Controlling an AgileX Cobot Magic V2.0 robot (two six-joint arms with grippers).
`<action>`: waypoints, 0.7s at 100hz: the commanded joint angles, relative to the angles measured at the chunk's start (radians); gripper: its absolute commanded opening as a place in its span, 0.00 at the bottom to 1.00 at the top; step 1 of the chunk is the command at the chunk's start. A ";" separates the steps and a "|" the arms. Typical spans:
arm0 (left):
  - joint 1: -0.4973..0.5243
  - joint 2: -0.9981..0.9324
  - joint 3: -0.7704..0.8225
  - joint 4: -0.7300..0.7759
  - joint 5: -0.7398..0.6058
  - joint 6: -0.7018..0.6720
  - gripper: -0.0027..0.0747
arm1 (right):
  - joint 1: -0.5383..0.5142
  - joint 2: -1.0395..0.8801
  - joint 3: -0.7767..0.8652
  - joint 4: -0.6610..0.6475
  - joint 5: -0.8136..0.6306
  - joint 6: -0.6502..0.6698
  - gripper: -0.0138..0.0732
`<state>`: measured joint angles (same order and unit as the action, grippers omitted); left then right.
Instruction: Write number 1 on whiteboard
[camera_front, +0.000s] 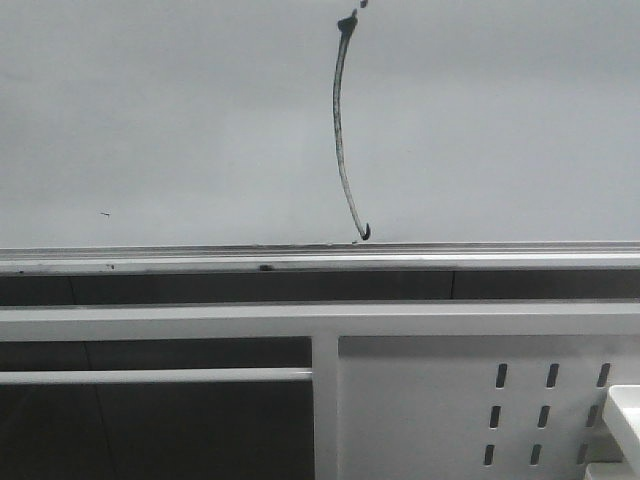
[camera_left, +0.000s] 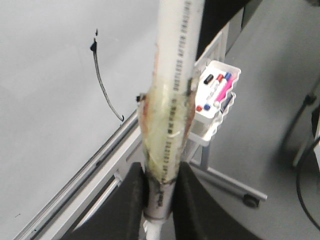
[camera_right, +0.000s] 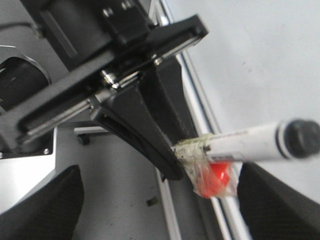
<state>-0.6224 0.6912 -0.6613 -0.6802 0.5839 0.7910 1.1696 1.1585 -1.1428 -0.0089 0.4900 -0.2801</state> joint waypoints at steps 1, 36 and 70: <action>0.001 0.004 0.012 -0.105 -0.168 -0.014 0.01 | 0.003 -0.087 -0.037 -0.041 -0.049 -0.007 0.77; 0.001 0.068 0.152 -0.345 -0.514 -0.014 0.01 | 0.003 -0.450 0.158 -0.330 0.019 0.202 0.11; -0.306 0.276 0.152 -0.353 -0.996 -0.014 0.01 | 0.003 -0.812 0.523 -0.959 0.207 0.826 0.10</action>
<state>-0.8268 0.9423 -0.4840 -1.0486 -0.1762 0.7872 1.1696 0.4157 -0.6425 -0.8129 0.7061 0.3943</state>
